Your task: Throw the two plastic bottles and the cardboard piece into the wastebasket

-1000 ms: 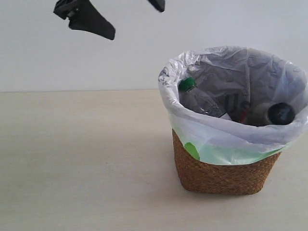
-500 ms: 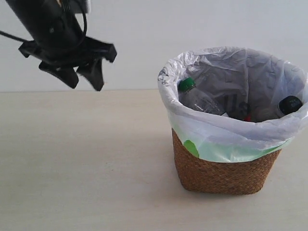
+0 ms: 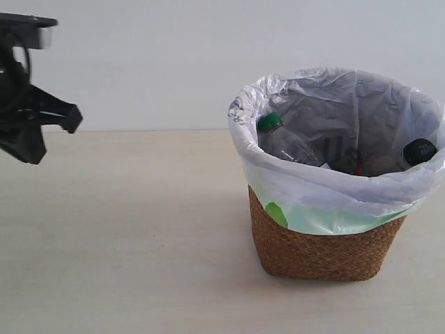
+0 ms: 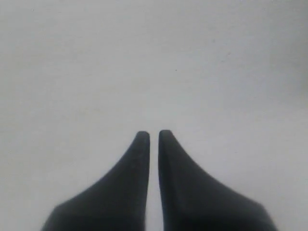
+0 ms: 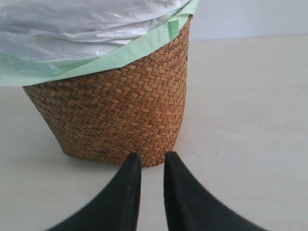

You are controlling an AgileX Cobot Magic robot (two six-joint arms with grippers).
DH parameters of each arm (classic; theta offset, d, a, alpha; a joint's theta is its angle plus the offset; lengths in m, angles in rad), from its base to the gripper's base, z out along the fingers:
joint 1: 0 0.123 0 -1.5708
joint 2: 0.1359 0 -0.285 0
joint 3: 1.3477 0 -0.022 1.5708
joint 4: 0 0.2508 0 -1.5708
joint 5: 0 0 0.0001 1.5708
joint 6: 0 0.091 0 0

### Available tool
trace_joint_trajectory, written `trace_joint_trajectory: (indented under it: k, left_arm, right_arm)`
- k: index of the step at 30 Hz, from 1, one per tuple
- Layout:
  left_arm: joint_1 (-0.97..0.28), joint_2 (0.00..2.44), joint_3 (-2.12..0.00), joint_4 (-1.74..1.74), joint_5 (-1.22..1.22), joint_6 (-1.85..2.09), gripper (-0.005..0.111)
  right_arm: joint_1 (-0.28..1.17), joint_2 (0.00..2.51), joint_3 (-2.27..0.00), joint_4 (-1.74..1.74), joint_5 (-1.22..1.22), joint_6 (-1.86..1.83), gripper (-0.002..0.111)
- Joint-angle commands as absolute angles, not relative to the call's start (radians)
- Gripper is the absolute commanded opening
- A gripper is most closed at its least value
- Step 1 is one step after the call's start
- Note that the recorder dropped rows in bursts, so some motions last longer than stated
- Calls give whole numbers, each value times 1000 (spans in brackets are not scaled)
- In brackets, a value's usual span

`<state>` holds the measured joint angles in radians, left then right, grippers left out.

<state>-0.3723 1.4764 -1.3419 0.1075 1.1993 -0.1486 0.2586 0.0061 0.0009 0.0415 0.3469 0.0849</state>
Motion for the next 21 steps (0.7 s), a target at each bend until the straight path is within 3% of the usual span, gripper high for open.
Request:
trace_joint_trajectory:
  k: [1,11,21]
  left_arm:
    - [-358,1262,-1195,75,1103,-233,4]
    - [-358,711,-759,-62,741,-299,4]
    - [-358,328,-525,-172,733,-299,4]
  right_arm:
    - [260,0,0,41,343,80,13]
    - [260,0,0,41,343,80,13]
    - [260,0,0,41,343,80,13]
